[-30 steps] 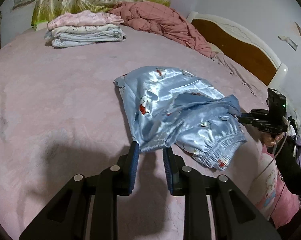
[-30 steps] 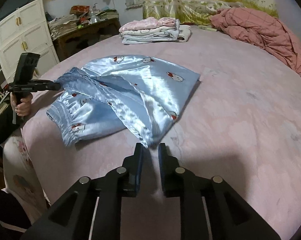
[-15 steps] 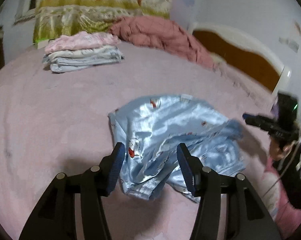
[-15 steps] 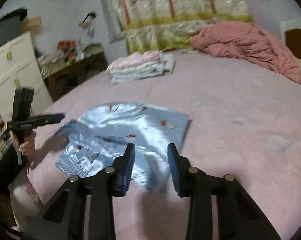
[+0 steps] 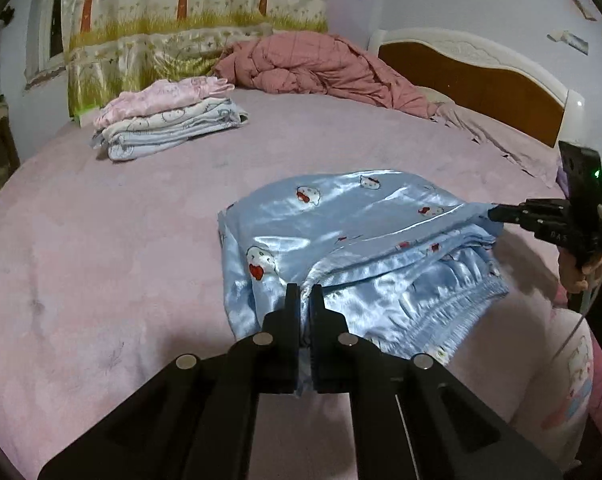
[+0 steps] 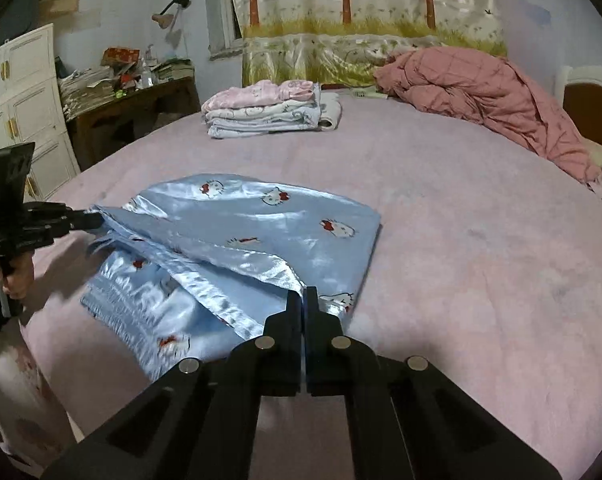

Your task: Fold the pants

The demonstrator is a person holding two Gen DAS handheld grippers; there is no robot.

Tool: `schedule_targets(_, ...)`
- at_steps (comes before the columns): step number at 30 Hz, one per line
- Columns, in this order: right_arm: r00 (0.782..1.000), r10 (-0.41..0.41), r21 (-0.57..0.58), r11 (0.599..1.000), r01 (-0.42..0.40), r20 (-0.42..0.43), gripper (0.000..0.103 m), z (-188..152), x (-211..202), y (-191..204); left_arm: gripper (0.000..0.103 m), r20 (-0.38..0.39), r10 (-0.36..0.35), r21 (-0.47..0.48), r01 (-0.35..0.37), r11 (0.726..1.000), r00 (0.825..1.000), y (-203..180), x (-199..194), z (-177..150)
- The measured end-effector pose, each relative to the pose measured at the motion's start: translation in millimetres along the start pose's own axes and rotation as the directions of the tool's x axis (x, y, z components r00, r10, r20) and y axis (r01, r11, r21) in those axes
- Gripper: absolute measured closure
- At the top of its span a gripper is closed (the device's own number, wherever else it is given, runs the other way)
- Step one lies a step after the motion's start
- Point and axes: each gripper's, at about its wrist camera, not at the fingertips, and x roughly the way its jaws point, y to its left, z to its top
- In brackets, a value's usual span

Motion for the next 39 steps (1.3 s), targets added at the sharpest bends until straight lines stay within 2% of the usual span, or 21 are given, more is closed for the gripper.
schedule_targets(2, 0.999, 0.003, -0.004, 1.000, -0.003, -0.040, 0.103, -3.1, 0.1, 1.2, 0.099, -0.019, 0.008, -0.005, -0.008, 1.000, 1.000, 1.0, 0.0, -3.3)
schedule_targets(6, 0.995, 0.032, -0.033, 0.999, -0.036, -0.099, 0.103, -4.3, 4.5, 9.7, 0.099, -0.083, 0.072, 0.008, -0.071, 0.997, 0.994, 2.9, 10.8, -13.1)
schedule_targets(9, 0.991, 0.026, -0.049, 0.998, -0.032, -0.133, 0.103, -4.1, 13.2, 12.1, 0.096, -0.110, 0.069, -0.026, -0.073, 0.997, 0.992, 9.4, 13.9, -17.2)
schedule_targets(11, 0.989, 0.026, -0.040, 0.999, -0.032, -0.148, 0.102, -4.4, 14.9, 13.0, 0.072, -0.116, 0.062, -0.041, -0.067, 0.997, 0.991, 11.3, 10.8, -19.1)
schedule_targets(12, 0.988, 0.038, -0.028, 0.999, -0.042, -0.149, 0.097, -4.3, 13.2, 11.9, 0.053, -0.107, 0.062, -0.045, -0.068, 0.997, 0.992, 12.2, 7.1, -19.3)
schedule_targets(13, 0.987, 0.043, -0.021, 0.999, -0.047, -0.152, 0.094, -4.6, 12.4, 11.4, 0.050, -0.084, 0.062, -0.046, -0.066, 0.997, 0.995, 12.6, 1.4, -19.8)
schedule_targets(15, 0.986, 0.050, -0.010, 0.999, -0.053, -0.161, 0.068, -7.4, 8.4, 9.1, 0.050, -0.067, 0.061, -0.038, -0.064, 0.997, 0.996, 13.0, -4.9, -19.1)
schedule_targets(17, 0.988, 0.039, -0.015, 0.999, -0.041, -0.147, 0.053, -11.0, 3.0, 9.2, 0.050, -0.072, 0.074, -0.031, -0.077, 0.997, 0.995, 11.7, -4.6, -19.0)
schedule_targets(19, 0.989, 0.022, -0.031, 0.999, -0.027, -0.144, 0.053, -13.5, -0.7, 11.7, 0.050, -0.075, 0.078, -0.014, -0.080, 0.997, 0.994, 8.4, -1.7, -19.3)
schedule_targets(22, 0.990, -0.018, -0.099, 0.995, 0.003, -0.143, 0.053, -13.5, -4.0, 22.6, 0.050, -0.084, 0.112, 0.086, -0.105, 0.991, 0.990, -8.1, 4.2, -20.3)
schedule_targets(26, 0.984, -0.091, -0.286, 0.957, 0.044, -0.154, 0.053, -9.0, -1.7, 46.2, 0.049, -0.047, 0.116, 0.298, -0.097, 0.950, 0.992, -42.8, 3.4, -19.2)
schedule_targets(29, 0.981, -0.130, -0.378, 0.923, 0.066, -0.147, 0.053, -3.6, 4.0, 56.5, 0.049, -0.043, 0.144, 0.370, -0.118, 0.921, 0.989, -53.0, 13.2, -14.7)
schedule_targets(30, 0.979, -0.140, -0.393, 0.917, 0.071, -0.149, 0.053, -1.6, 6.8, 58.4, 0.049, -0.045, 0.153, 0.372, -0.125, 0.920, 0.987, -52.2, 16.7, -12.6)
schedule_targets(32, 0.978, -0.141, -0.381, 0.922, 0.073, -0.155, 0.053, 3.8, 9.1, 56.8, 0.049, -0.050, 0.134, 0.322, -0.111, 0.940, 0.990, -42.7, 18.7, -4.0)
schedule_targets(34, 0.988, -0.071, -0.293, 0.956, 0.028, -0.137, 0.053, 12.1, 1.9, 43.9, 0.048, -0.035, 0.094, 0.240, -0.083, 0.967, 0.995, -26.7, 13.6, 5.5)
schedule_targets(37, 0.995, -0.003, -0.116, 0.993, -0.008, -0.095, 0.053, 24.4, -4.1, 13.1, 0.043, -0.008, 0.059, 0.056, -0.058, 0.997, 0.998, 6.5, 8.5, 25.9)
schedule_targets(39, 0.996, 0.031, 0.056, 0.998, -0.026, -0.081, 0.053, 34.6, -1.7, -18.4, 0.043, -0.014, 0.041, -0.067, -0.041, 0.997, 0.999, 29.8, 12.9, 38.3)
